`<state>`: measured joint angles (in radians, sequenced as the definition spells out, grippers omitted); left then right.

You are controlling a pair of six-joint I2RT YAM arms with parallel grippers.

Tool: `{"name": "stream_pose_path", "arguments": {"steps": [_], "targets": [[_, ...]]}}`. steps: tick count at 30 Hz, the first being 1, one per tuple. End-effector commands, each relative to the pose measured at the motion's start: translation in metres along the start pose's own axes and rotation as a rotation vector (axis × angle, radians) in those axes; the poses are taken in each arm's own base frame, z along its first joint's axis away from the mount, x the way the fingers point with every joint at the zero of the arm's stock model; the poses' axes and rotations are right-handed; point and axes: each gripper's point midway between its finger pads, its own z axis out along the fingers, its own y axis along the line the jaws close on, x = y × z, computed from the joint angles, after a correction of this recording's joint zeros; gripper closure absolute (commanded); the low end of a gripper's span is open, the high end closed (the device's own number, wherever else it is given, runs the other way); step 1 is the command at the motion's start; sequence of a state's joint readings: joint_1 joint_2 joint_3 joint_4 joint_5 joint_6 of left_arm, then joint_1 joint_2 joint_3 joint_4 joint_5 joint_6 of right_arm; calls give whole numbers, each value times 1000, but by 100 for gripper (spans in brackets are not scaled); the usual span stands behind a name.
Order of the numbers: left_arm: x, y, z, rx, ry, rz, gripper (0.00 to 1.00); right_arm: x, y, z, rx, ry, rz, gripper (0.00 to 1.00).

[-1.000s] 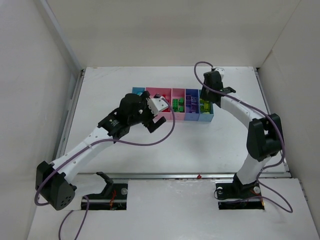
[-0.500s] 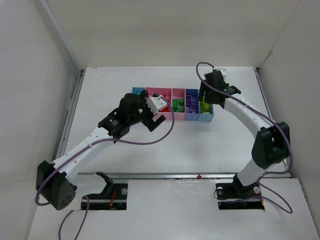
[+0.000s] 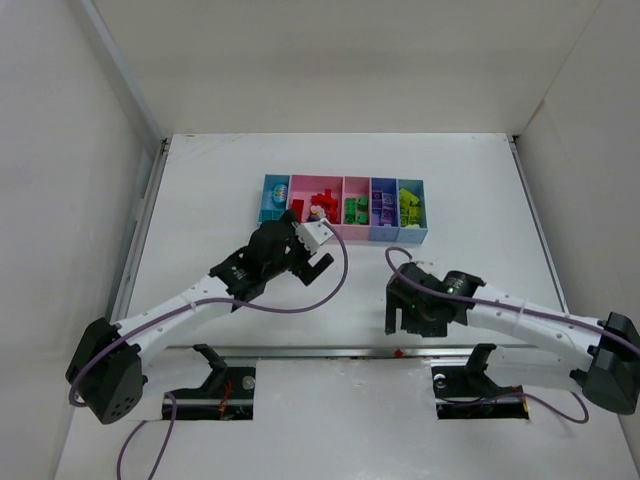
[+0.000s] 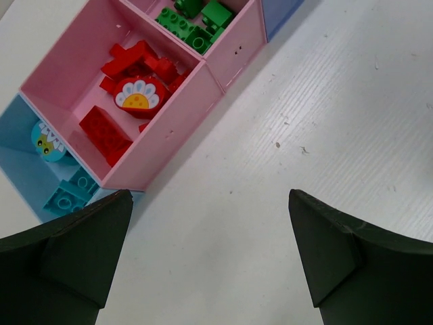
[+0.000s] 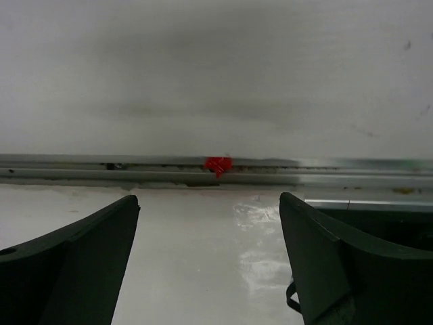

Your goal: Sort the legos into containers by color

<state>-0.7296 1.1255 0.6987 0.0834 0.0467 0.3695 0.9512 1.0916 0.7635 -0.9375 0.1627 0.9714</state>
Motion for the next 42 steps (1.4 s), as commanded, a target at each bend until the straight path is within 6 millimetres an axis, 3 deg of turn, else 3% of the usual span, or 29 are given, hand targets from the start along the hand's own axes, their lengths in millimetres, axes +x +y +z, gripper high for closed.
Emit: {"name": "stream_pose_path", "arguments": {"steps": [1,4,12,18,28,31,36,42], "targets": [[-31,11,-7,-63,-141,-37,0,25,3,-1,-11,93,146,11],[-29,11,-8,-73,-147,-47,0,41,-1,10,35,160,117,16],[-15,10,-8,-89,-136,-49,0,54,13,37,51,232,86,17],[-16,14,-8,-100,-143,-53,0,55,-6,55,143,200,94,24],[-13,17,-7,-106,-132,-56,0,63,-4,65,165,218,49,32],[-13,17,-7,-106,-132,-56,0,69,-3,68,203,230,17,41],[-12,19,-7,-115,-129,-47,0,81,-1,73,239,246,-6,44],[-14,21,-9,-127,-135,-48,0,79,0,72,242,237,-8,59]]}}
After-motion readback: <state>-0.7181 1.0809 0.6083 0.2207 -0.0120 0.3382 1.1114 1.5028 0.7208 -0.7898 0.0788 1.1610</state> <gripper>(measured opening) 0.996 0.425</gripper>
